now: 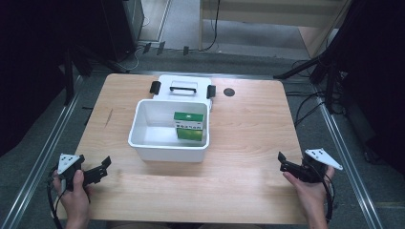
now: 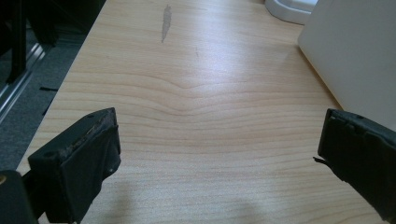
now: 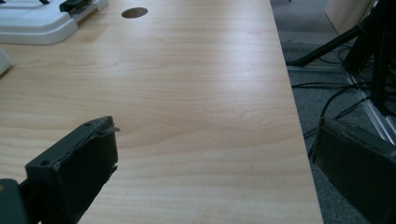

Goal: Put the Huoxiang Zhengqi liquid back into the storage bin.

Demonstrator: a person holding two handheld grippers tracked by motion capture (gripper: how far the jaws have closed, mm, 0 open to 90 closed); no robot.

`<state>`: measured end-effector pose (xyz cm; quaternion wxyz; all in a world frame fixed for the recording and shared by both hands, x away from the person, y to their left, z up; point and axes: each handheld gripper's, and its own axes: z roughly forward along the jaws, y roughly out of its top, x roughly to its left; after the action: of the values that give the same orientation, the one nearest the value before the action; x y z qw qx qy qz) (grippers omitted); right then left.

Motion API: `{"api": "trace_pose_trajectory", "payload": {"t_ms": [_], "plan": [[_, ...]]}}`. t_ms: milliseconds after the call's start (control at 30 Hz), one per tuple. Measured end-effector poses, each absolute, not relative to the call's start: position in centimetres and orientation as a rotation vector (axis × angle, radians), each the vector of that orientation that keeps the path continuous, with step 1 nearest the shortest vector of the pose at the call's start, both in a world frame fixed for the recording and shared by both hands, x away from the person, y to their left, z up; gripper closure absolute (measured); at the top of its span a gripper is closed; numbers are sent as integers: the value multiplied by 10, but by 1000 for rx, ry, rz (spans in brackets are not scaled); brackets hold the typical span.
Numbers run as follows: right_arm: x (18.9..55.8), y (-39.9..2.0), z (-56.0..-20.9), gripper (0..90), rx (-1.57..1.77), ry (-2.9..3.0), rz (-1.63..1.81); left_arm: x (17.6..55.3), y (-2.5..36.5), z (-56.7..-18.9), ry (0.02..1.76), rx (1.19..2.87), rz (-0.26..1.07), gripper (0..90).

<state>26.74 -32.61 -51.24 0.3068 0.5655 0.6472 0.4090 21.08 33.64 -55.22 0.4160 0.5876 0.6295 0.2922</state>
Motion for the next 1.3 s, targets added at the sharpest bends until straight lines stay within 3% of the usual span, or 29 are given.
{"api": "trace_pose_trajectory", "payload": {"t_ms": [633,1300], "plan": [[226,-352,-541,5,1547,1699,1072,210,336,-552,1579,1481,741,0],[219,-349,-546,76,1502,1684,1107,211,335,-552,1581,1492,744,0]]}}
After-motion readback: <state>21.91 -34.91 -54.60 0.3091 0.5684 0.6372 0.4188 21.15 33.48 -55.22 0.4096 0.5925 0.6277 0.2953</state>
